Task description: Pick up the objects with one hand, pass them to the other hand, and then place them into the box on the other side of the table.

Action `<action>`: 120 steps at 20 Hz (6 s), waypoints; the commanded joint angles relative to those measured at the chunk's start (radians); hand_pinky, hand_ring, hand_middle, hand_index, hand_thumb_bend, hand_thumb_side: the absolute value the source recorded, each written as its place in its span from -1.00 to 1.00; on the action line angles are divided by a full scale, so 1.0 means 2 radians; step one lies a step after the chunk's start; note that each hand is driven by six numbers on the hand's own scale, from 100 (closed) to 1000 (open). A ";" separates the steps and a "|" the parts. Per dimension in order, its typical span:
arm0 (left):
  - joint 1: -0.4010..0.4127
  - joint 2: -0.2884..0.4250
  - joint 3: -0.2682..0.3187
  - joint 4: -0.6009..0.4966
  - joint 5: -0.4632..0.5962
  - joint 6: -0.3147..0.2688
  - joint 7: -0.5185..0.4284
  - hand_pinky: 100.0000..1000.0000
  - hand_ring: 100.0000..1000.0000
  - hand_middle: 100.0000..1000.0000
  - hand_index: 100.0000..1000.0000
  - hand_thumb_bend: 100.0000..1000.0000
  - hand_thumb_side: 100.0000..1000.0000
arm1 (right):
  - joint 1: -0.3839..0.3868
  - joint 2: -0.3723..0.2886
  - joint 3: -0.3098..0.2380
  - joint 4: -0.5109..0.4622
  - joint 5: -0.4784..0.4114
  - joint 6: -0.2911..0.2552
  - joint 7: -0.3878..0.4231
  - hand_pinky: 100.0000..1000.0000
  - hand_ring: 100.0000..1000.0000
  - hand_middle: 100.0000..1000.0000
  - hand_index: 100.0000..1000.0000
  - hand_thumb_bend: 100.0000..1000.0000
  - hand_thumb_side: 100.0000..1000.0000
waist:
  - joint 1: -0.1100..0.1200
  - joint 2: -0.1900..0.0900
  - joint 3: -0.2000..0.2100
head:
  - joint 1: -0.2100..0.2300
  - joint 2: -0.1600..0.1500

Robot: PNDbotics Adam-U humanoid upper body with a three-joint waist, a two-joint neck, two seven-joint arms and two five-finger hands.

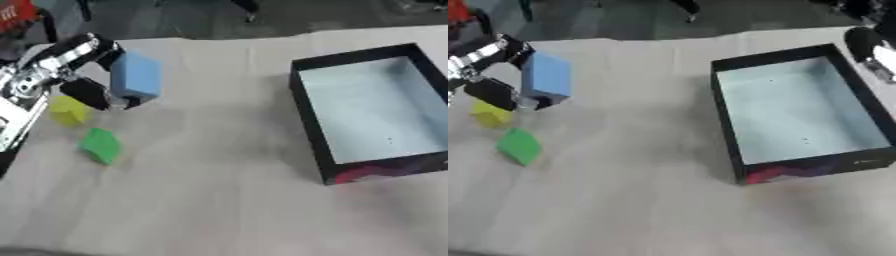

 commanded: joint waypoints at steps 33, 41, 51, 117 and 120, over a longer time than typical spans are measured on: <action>0.067 -0.135 0.018 -0.139 -0.022 0.031 0.100 0.35 -0.09 -0.35 -0.16 -1.00 -1.00 | -0.136 0.171 0.094 0.133 0.182 -0.090 0.063 1.00 1.00 0.89 1.00 -0.75 -1.00 | -0.008 -0.043 0.029 | -0.052 0.005; 0.068 -0.150 0.014 -0.149 -0.013 0.034 0.095 0.35 -0.11 -0.36 -0.17 -1.00 -1.00 | -0.145 0.183 0.101 0.149 0.204 -0.120 0.063 1.00 1.00 0.88 1.00 -0.42 -1.00 | -0.008 -0.043 0.033 | -0.054 0.003; 0.071 -0.184 0.011 -0.152 0.029 0.055 0.101 0.34 -0.14 -0.39 -0.19 -1.00 -1.00 | -0.157 0.198 0.114 0.160 0.230 -0.185 0.072 1.00 1.00 0.84 1.00 -0.36 -1.00 | -0.009 -0.040 0.037 | -0.066 0.003; 0.075 -0.228 -0.003 -0.159 0.064 0.005 0.066 0.43 -0.04 -0.21 0.01 -0.85 -1.00 | -0.154 0.214 0.117 0.193 0.171 -0.025 0.012 0.88 1.00 -0.49 0.15 -1.00 -0.84 | -0.010 -0.036 0.048 | -0.089 -0.004; 0.077 -0.227 -0.001 -0.157 0.074 -0.004 0.061 0.50 0.04 -0.07 0.21 -0.48 -0.89 | -0.154 0.212 0.119 0.190 0.170 -0.020 -0.005 0.88 1.00 -0.51 0.15 -1.00 -0.82 | -0.009 -0.036 0.047 | -0.089 -0.002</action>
